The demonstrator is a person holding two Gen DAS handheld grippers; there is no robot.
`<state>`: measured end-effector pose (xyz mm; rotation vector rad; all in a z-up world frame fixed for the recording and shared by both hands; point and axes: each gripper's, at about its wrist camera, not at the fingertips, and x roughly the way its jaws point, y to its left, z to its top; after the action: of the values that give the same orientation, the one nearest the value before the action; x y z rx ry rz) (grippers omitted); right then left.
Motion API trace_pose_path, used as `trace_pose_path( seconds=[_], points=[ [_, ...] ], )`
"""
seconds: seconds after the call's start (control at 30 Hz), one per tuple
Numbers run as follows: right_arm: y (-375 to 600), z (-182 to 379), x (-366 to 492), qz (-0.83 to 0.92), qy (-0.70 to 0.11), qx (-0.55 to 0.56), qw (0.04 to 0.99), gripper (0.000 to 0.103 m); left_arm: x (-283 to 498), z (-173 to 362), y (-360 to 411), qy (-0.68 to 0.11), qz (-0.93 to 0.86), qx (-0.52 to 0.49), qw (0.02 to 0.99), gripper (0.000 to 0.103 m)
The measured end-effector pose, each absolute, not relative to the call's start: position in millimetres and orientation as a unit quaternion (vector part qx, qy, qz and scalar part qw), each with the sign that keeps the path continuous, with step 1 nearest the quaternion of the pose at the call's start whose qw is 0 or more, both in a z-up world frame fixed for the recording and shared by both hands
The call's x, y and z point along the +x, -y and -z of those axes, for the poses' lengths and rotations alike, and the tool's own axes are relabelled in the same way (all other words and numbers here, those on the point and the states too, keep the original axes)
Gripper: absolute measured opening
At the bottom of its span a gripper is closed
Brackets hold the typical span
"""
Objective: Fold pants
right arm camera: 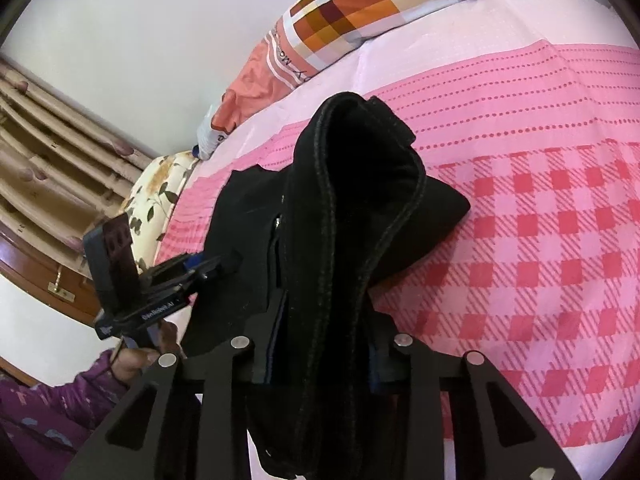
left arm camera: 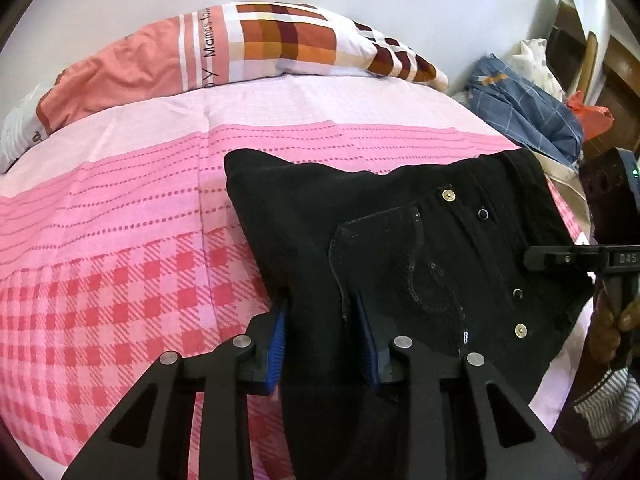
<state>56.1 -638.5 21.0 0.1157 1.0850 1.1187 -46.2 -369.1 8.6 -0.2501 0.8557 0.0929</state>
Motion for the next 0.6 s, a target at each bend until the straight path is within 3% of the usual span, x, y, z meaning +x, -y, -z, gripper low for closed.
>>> trace_pose_path(
  seconds=[0.07, 0.13, 0.2, 0.33, 0.4, 0.47, 0.53, 0.6],
  points=[
    [637.9, -21.1, 55.8, -0.506, -0.488, 0.044, 0.71, 0.034, -44.5, -9.2, 361.5, -0.419, -0.038, -0.138, 0.896, 0.039],
    [635.8, -19.7, 55.4, -0.496, -0.492, 0.026, 0.715, 0.048, -44.3, -4.6, 349.3, -0.429, -0.028, -0.174, 0.886, 0.058],
    [637.1, -13.0, 58.2, -0.495, -0.502, 0.032, 0.709, 0.063, -46.3, 1.5, 341.5, -0.432, -0.019, -0.198, 0.879, 0.065],
    [640.2, -9.8, 62.6, -0.5, -0.503, 0.066, 0.702, 0.062, -45.3, 1.4, 341.1, -0.429, 0.005, -0.205, 0.88, 0.073],
    [637.9, -7.7, 61.3, -0.5, -0.507, 0.069, 0.698, 0.04, -37.9, -0.6, 347.4, -0.434, 0.016, -0.191, 0.88, 0.074],
    [639.0, -8.1, 61.0, -0.503, -0.507, 0.082, 0.696, 0.036, -34.4, -2.9, 352.7, -0.431, 0.026, -0.19, 0.882, 0.07],
    [639.5, -11.5, 58.9, -0.504, -0.502, 0.087, 0.698, 0.034, -35.0, -5.0, 355.1, -0.43, 0.022, -0.179, 0.885, 0.044],
    [642.2, -13.4, 57.9, -0.507, -0.502, 0.108, 0.692, 0.032, -38.9, -8.1, 346.6, -0.42, 0.028, -0.205, 0.883, 0.033]
  ],
)
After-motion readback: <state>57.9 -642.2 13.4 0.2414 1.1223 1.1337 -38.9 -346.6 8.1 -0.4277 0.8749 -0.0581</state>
